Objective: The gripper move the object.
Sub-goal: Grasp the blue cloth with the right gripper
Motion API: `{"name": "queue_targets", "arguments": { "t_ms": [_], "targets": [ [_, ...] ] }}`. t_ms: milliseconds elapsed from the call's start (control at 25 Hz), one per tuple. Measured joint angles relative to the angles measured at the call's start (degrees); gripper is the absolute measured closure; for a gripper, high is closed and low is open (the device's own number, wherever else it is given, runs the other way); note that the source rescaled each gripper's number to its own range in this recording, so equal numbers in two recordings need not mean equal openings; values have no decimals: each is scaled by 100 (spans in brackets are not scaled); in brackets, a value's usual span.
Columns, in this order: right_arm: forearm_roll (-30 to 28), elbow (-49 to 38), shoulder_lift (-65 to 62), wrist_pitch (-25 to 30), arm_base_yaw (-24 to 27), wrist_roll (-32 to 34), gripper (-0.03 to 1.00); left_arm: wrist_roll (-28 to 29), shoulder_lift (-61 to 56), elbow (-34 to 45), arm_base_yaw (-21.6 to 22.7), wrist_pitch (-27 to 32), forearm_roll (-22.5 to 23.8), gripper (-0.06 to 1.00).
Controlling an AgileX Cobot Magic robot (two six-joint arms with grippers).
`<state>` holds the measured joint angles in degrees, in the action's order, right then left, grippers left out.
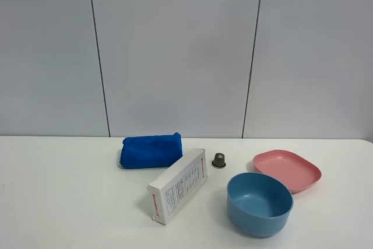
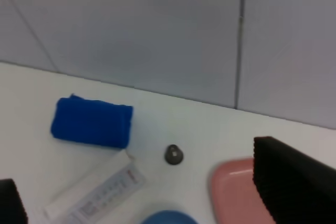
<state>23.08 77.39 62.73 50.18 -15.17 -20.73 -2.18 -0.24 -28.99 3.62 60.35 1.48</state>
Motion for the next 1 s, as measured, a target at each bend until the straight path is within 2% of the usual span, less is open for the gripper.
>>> {"name": "queue_targets", "arguments": {
  "t_ms": [200,360,480,600,680,880,920,1000],
  "targets": [
    [-1055,1049,1438,0,-1223,1020,-3,0,0,0,0,0,0,-6],
    [-1904,1687,2624,-8,-1823,1938,-3,0,0,0,0,0,0,-6],
    [-2380,2106,3449,-74,-2156,2073,-3,0,0,0,0,0,0,-6],
    [-2900,2519,4295,-231,-2452,1802,-3,0,0,0,0,0,0,-6],
    [-3108,2721,4770,-415,-2573,1365,-3,0,0,0,0,0,0,-6],
    [-3155,2992,5520,-951,-2678,166,-3,0,0,0,0,-5,0,-6],
    [-3155,2992,5520,-951,-2678,166,-3,0,0,0,0,-5,0,-6],
    [-3214,3004,5715,-1224,-2678,-330,-3,0,0,0,0,-5,0,-6]
  ]
}}
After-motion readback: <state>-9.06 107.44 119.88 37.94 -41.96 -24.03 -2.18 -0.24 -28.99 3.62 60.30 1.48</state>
